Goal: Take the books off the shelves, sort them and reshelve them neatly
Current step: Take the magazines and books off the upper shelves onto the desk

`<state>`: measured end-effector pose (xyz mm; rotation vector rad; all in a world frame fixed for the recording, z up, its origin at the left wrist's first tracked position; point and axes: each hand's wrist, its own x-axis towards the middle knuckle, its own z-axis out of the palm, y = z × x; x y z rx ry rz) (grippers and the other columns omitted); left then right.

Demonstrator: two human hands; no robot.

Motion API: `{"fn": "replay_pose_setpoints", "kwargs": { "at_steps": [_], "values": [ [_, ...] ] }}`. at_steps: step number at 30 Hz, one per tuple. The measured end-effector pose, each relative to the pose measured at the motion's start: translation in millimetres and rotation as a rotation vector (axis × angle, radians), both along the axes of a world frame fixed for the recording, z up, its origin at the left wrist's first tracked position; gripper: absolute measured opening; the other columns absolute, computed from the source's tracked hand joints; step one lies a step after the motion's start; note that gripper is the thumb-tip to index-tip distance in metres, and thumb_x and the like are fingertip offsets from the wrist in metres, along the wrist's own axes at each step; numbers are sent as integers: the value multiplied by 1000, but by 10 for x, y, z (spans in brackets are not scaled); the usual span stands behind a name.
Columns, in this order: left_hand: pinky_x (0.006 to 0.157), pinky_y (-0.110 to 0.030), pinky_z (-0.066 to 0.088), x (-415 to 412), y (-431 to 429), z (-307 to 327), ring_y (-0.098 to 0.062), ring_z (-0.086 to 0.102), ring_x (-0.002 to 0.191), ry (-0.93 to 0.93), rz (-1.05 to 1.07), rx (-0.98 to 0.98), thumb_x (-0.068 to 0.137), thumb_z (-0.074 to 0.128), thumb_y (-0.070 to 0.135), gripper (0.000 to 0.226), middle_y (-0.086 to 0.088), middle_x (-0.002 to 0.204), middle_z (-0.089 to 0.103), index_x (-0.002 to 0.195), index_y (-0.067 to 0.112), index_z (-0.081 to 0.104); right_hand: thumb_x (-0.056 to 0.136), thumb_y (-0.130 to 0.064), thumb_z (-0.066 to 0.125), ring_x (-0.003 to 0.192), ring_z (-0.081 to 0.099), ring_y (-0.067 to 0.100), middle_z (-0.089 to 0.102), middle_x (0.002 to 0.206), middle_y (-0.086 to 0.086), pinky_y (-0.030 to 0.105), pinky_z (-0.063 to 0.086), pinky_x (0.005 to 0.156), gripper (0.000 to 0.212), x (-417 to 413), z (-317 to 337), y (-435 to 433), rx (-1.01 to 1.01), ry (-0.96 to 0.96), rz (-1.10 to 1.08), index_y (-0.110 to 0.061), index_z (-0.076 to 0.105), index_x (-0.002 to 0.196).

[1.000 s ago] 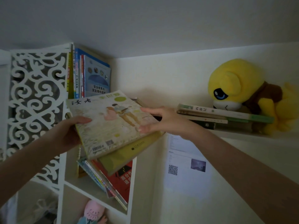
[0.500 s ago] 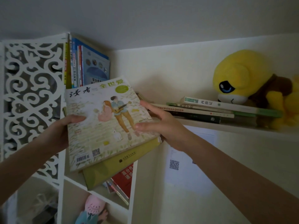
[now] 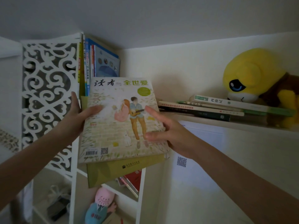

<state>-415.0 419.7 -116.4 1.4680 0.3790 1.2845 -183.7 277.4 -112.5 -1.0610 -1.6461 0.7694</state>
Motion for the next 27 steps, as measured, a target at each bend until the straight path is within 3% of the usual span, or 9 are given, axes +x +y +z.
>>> {"fn": "replay_pose_setpoints", "kwargs": {
  "at_steps": [2, 5, 7, 9, 12, 15, 21, 24, 27],
  "values": [
    [54, -31, 58, 1, -44, -48, -19, 71, 81, -22, 37, 50, 88, 59, 20, 89, 7, 109, 59, 142, 54, -4, 80, 8, 68, 119, 58, 16, 48, 143, -4, 37, 51, 96, 83, -44, -24, -1, -9, 27, -6, -29, 35, 146],
    [59, -19, 56, -35, -113, -116, -2, 68, 86, 72, 126, 216, 93, 51, 27, 50, 9, 125, 56, 135, 49, 37, 78, 12, 67, 115, 62, 20, 56, 135, -1, 41, 53, 92, 84, -98, -148, -13, 8, 77, -12, -34, 38, 142],
    [61, -13, 53, -62, -142, -119, 7, 64, 88, 147, 197, 307, 92, 52, 32, 36, 8, 133, 50, 125, 46, 52, 77, 15, 66, 114, 62, 21, 57, 135, -1, 44, 54, 91, 86, -130, -244, -38, 26, 99, -19, -36, 39, 141],
    [69, -23, 57, -128, -159, -127, -3, 62, 99, 224, 156, 351, 80, 67, 44, 48, 8, 137, 41, 123, 55, 48, 76, 15, 67, 115, 62, 22, 55, 138, -1, 46, 54, 91, 88, -146, -316, -63, 48, 125, -34, -37, 40, 141],
    [81, -43, 56, -228, -272, -146, -25, 54, 115, 288, -16, 313, 48, 83, 49, 91, 5, 140, 34, 127, 61, 40, 74, 15, 67, 115, 62, 21, 56, 137, 0, 46, 54, 90, 87, -144, -370, -143, 78, 162, -53, -37, 41, 139],
    [70, -37, 59, -235, -420, -215, -21, 64, 105, 157, -202, 270, 32, 93, 38, 105, 9, 129, 51, 126, 52, 49, 75, 16, 67, 113, 63, 21, 61, 131, -2, 44, 55, 88, 88, -126, -419, -263, 102, 157, -58, -37, 41, 140],
    [71, -36, 59, -115, -640, -201, -15, 65, 103, 142, -203, 299, 42, 91, 26, 97, 15, 125, 56, 126, 51, 49, 75, 12, 67, 112, 63, 18, 63, 127, -6, 40, 56, 85, 86, -42, -421, -561, 112, 134, -88, -39, 41, 138],
    [70, -31, 58, 35, -780, -186, -9, 64, 104, 106, -193, 320, 58, 79, 0, 90, 14, 130, 52, 128, 48, 49, 74, 14, 66, 110, 64, 17, 64, 125, -8, 39, 58, 82, 87, 42, -442, -747, 116, 139, -134, -40, 41, 138],
    [70, -31, 58, 203, -950, -185, -9, 63, 106, 120, -233, 357, 60, 73, -4, 91, 13, 134, 48, 131, 46, 46, 74, 15, 66, 111, 64, 17, 63, 126, -8, 37, 58, 81, 91, 158, -496, -987, 108, 118, -175, -41, 37, 140]
  ]
}}
